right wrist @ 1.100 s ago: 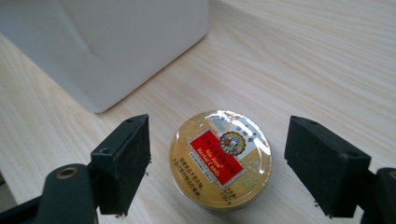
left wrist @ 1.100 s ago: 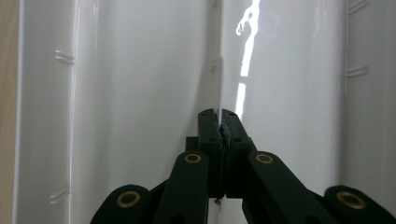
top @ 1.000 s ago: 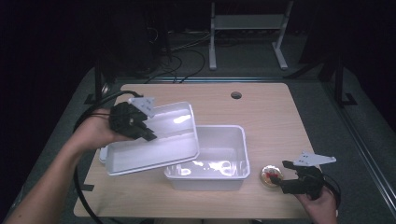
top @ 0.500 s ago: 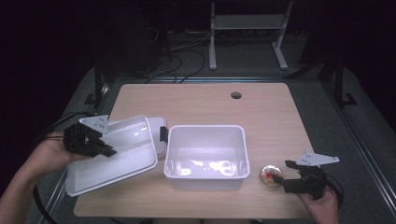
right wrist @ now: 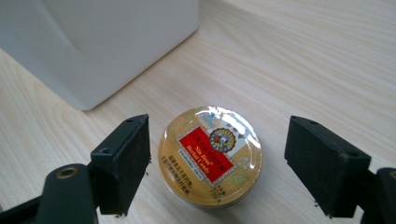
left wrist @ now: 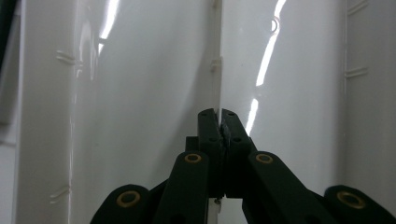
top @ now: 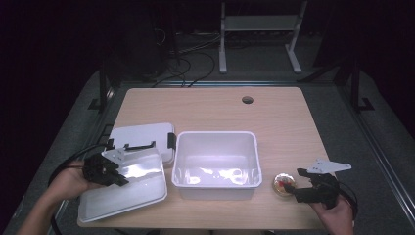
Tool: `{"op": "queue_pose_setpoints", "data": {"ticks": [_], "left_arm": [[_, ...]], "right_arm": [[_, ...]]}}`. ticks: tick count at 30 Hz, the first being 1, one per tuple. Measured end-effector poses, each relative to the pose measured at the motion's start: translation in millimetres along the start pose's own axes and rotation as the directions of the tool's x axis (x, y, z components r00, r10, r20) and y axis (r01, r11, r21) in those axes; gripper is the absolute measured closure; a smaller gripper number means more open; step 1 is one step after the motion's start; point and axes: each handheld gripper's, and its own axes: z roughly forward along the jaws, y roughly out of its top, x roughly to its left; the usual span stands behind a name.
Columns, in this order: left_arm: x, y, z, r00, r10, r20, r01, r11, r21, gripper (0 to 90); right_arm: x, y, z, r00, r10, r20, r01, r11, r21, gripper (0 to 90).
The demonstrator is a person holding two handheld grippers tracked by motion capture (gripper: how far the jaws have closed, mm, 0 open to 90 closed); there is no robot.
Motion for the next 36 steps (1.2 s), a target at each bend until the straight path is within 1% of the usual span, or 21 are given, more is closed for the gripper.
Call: {"op": "queue_pose_setpoints", "data": {"ticks": [1,2,5,6,7,13,14,15,16,19,22,25,26,30,31,33,34,35,36], "left_arm": [[-1.3,1.4,9.1,0.9999,0.011,0.004,-0.011,0.9999,0.011,89.1],[-1.3,1.4,9.1,0.9999,0.011,0.004,-0.011,0.9999,0.011,89.2],[-3.0,4.8,22.3,0.9994,0.03,0.016,-0.03,0.999,0.034,89.2],[-3.5,5.4,25.1,0.9993,0.033,0.019,-0.034,0.9988,0.037,89.1],[-3.7,7.3,31.3,0.9987,0.042,0.029,-0.043,0.9978,0.05,89.2],[-5.2,8.7,40.9,0.9975,0.058,0.04,-0.06,0.9969,0.051,89.2],[-5.9,8.8,44.6,0.9968,0.065,0.047,-0.068,0.9957,0.063,89.2],[-5.9,8.8,44.6,0.9968,0.065,0.047,-0.068,0.9957,0.063,89.1],[-5.1,9.2,48.7,0.9965,0.07,0.045,-0.073,0.994,0.081,89.1],[-3.2,9.8,50.6,0.9969,0.069,0.04,-0.072,0.9943,0.08,89.1],[-0.8,11.7,54.4,0.9963,0.077,0.039,-0.08,0.9939,0.076,89.0],[2.9,13.1,57.5,0.996,0.079,0.041,-0.082,0.9927,0.088,88.9],[3.3,13.3,58.1,0.9964,0.075,0.038,-0.078,0.9932,0.086,88.8],[5.0,13.7,59.1,0.9968,0.069,0.042,-0.072,0.9945,0.076,88.7],[5.1,13.8,57.5,0.9973,0.066,0.035,-0.068,0.9951,0.071,86.5],[5.0,13.6,55.4,0.9975,0.062,0.034,-0.064,0.996,0.062,83.0],[4.8,13.3,52.7,0.9977,0.062,0.027,-0.063,0.9966,0.053,83.0],[4.0,12.8,47.4,0.999,0.043,0.011,-0.043,0.9988,0.021,75.7],[4.0,12.8,47.4,0.999,0.043,0.011,-0.043,0.9988,0.021,74.4]], "right_arm": [[-1.1,-0.2,-0.9,1.0,0.004,0.002,-0.004,1.0,-0.005,21.6],[-1.1,-0.2,-0.9,1.0,0.004,0.002,-0.004,1.0,-0.005,21.6],[-1.5,-0.7,-0.6,1.0,0.002,0.003,-0.002,1.0,0.0,21.6],[-1.4,-0.4,-1.0,1.0,0.003,0.003,-0.003,1.0,-0.002,21.6],[-1.2,-0.3,-1.6,1.0,0.003,0.003,-0.003,1.0,-0.009,21.6],[-1.1,-0.4,-2.3,1.0,-0.004,0.005,0.004,1.0,-0.006,21.6],[-1.2,-0.3,-3.6,1.0,0.001,0.005,-0.001,1.0,-0.014,21.6],[-1.2,-0.3,-3.6,1.0,0.001,0.005,-0.001,1.0,-0.014,21.6],[-1.3,-1.0,-3.1,1.0,0.005,0.003,-0.005,1.0,-0.011,21.6],[-0.9,-0.9,-2.3,1.0,-0.001,0.002,0.001,1.0,-0.004,21.6],[-0.1,0.6,-2.9,1.0,-0.007,0.002,0.007,1.0,-0.013,21.6],[0.5,0.2,-1.6,1.0,-0.003,0.0,0.003,1.0,-0.006,21.6],[0.7,0.1,-1.0,0.9999,-0.011,0.001,0.011,1.0,0.004,21.5],[1.5,1.0,-1.4,0.9999,-0.013,0.003,0.013,1.0,0.002,21.5],[2.0,1.4,-0.4,0.9998,-0.018,0.002,0.018,1.0,0.009,21.4],[2.8,1.8,0.2,0.9997,-0.023,0.003,0.022,1.0,0.018,21.3],[3.8,2.5,0.7,0.9996,-0.029,0.003,0.029,0.999,0.026,21.2],[6.1,4.5,1.2,0.999,-0.045,0.004,0.045,0.998,0.034,21.2],[6.1,4.5,1.2,0.999,-0.045,0.004,0.045,0.998,0.034,21.2]]}}
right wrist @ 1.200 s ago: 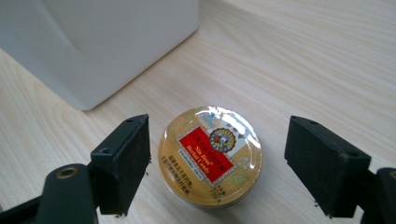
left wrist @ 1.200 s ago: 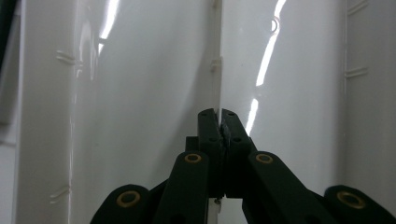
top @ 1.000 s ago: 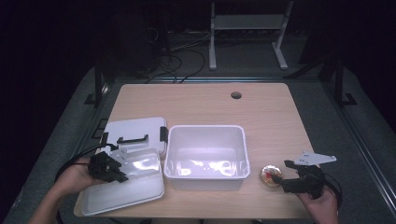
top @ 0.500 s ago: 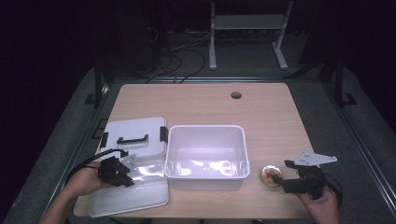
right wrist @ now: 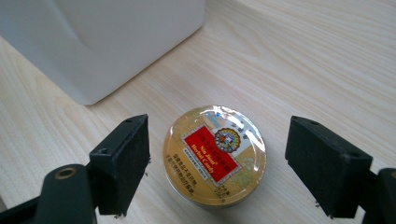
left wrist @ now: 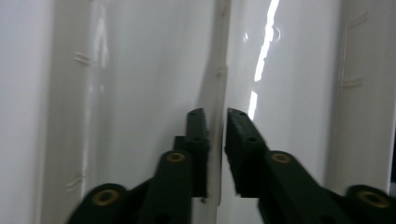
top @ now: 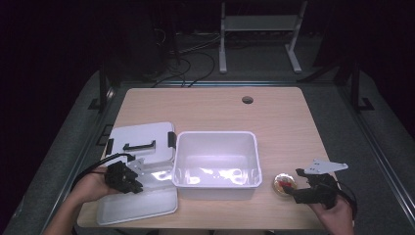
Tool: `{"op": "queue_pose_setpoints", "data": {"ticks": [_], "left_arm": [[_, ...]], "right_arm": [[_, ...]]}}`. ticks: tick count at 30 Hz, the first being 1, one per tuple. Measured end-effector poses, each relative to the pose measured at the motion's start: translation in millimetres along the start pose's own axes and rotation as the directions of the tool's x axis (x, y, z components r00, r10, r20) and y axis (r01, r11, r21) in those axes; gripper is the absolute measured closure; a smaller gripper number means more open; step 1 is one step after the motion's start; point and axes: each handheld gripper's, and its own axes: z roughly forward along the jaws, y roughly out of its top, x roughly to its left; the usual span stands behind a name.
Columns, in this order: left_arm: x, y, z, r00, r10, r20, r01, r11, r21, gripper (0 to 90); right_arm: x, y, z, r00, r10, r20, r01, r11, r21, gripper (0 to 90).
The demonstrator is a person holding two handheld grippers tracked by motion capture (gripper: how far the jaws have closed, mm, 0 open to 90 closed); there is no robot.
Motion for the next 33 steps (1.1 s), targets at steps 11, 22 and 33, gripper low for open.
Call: {"op": "queue_pose_setpoints", "data": {"ticks": [11,22,33], "left_arm": [[-12.2,-2.5,-22.8,0.9894,-0.121,-0.08,0.103,0.9754,-0.195,42.7],[-19.0,-11.6,-35.5,0.9503,-0.296,-0.098,0.222,0.8637,-0.452,21.2],[-25.3,-11.7,-25.7,0.9459,-0.293,-0.138,0.215,0.8861,-0.411,17.1]], "right_arm": [[-0.3,16.9,3.4,0.998,-0.055,-0.03,0.059,0.984,0.169,16.6],[-7.5,30.9,29.0,0.9918,-0.092,-0.089,0.12,0.907,0.405,14.0],[-5.7,34.8,57.1,0.9847,-0.123,-0.123,0.17,0.837,0.52,14.3]]}}
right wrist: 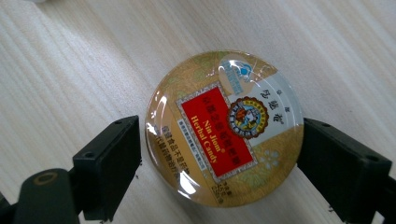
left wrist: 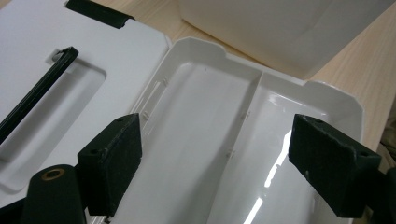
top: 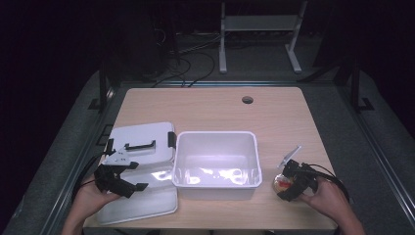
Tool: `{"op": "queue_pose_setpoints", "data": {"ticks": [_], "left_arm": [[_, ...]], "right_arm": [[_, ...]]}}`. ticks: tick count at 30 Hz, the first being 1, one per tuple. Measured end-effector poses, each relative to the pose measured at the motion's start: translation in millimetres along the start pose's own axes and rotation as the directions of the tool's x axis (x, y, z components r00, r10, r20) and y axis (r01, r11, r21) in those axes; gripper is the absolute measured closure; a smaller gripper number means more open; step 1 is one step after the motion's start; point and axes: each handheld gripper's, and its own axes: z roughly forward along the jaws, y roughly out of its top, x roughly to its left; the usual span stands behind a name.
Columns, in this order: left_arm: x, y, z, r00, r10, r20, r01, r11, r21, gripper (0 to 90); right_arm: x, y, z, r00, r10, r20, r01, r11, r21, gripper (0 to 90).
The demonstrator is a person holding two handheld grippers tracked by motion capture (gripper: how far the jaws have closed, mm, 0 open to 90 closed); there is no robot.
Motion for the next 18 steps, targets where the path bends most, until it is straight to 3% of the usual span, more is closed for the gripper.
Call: {"op": "queue_pose_setpoints", "data": {"ticks": [9,18], "left_arm": [[-1.9,-2.5,-2.3,0.9999,0.005,-0.011,-0.005,1.0,-0.006,17.0],[-0.6,-4.3,2.0,1.0,0.004,-0.006,-0.004,0.9999,0.014,17.0]], "right_arm": [[4.5,7.6,6.0,0.9988,-0.029,0.04,0.027,0.999,0.039,19.0],[3.0,12.1,2.3,0.998,-0.06,0.021,0.058,0.995,0.08,19.7]]}}
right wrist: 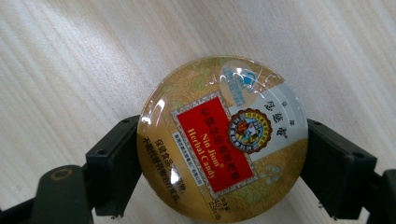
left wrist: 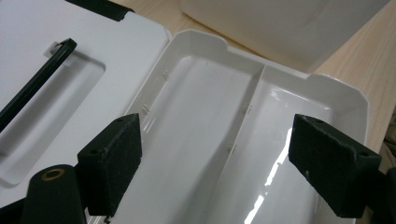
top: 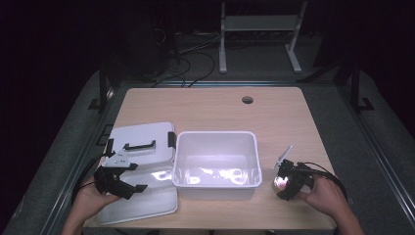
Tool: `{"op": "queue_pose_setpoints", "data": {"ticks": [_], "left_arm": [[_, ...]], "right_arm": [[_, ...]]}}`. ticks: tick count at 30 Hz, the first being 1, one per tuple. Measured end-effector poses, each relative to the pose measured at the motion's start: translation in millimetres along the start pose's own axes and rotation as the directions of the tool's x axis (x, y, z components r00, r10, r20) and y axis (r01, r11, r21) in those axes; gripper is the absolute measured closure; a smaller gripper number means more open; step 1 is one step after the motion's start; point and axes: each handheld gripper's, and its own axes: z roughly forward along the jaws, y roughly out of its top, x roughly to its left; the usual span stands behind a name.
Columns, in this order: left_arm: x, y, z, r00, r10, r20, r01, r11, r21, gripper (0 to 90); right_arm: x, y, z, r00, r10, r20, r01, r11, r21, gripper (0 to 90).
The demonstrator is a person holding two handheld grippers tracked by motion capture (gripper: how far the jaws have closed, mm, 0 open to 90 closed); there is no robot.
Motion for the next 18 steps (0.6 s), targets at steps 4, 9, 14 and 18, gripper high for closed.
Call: {"op": "queue_pose_setpoints", "data": {"ticks": [4,9,14,18], "left_arm": [[-0.6,-0.7,1.2,1.0,-0.005,0.006,0.005,1.0,-0.005,16.7],[0.0,-0.8,1.8,0.9997,-0.011,0.022,0.011,0.9999,-0.009,14.5],[2.5,-2.3,1.7,0.9995,-0.024,0.023,0.024,0.9996,-0.012,13.1],[2.8,-2.4,0.2,0.9994,-0.029,0.019,0.029,0.9993,-0.023,12.4]], "right_arm": [[-1.4,2.2,-9.9,0.9997,-0.026,0.002,0.026,1.0,-0.012,19.7],[-1.9,5.2,-26.9,0.9963,-0.086,0.008,0.086,0.996,-0.018,19.7],[-5.4,7.3,-44.2,0.9932,-0.116,0.007,0.117,0.993,-0.026,19.7],[-8.8,9.0,-60.6,0.9913,-0.131,0.012,0.131,0.991,-0.037,19.7]]}}
